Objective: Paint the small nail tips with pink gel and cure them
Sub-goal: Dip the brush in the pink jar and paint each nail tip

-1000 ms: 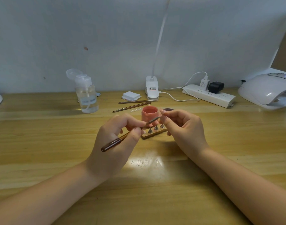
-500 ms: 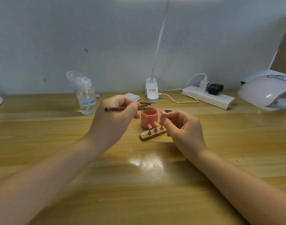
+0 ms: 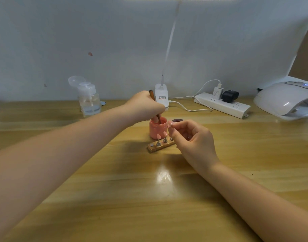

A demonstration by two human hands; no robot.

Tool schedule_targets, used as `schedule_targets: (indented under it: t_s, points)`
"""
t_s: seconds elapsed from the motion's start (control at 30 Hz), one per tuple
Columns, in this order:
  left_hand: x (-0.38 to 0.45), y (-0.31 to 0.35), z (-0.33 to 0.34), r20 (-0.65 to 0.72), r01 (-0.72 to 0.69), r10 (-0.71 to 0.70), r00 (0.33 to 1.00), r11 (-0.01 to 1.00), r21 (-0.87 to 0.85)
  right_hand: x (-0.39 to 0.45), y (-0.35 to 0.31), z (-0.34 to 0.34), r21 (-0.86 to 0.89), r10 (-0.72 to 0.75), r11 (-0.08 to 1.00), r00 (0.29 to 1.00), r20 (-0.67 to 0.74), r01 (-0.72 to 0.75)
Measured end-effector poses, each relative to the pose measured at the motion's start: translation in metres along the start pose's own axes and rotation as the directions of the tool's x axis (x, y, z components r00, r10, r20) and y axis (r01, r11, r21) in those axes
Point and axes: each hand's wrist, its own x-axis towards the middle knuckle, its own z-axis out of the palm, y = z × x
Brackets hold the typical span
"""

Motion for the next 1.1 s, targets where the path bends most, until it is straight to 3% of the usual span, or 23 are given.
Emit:
schedule_targets:
  t_s: [0.23, 0.37, 0.57, 0.87, 1.1]
  points:
    - [0.000, -0.010, -0.010, -0.075, 0.137, -0.156, 0.985, 0.969, -0.206, -0.001, -0.001, 0.001, -0.011, -0.022, 1.000, 1.000, 0.006, 0.022]
    - [-0.002, -0.026, -0.027, -0.084, 0.236, -0.291, 0.953, 0.888, -0.395, -0.001, -0.002, 0.000, -0.027, -0.029, 0.999, 0.999, 0.021, 0.030]
    - [-0.011, -0.047, -0.037, -0.025, 0.283, -0.370, 0.929, 0.752, -0.595, -0.001, -0.003, 0.000, -0.051, -0.034, 0.998, 0.999, 0.024, 0.036]
    - [-0.022, -0.055, -0.030, 0.108, 0.395, -0.435, 0.894, 0.651, -0.648, -0.001, -0.003, -0.001, -0.059, -0.037, 0.998, 0.999, 0.028, 0.038]
    - [-0.033, -0.061, -0.037, 0.087, 0.351, -0.424, 0.901, 0.598, -0.721, -0.002, -0.005, -0.001, -0.062, -0.039, 0.997, 0.999, 0.034, 0.041]
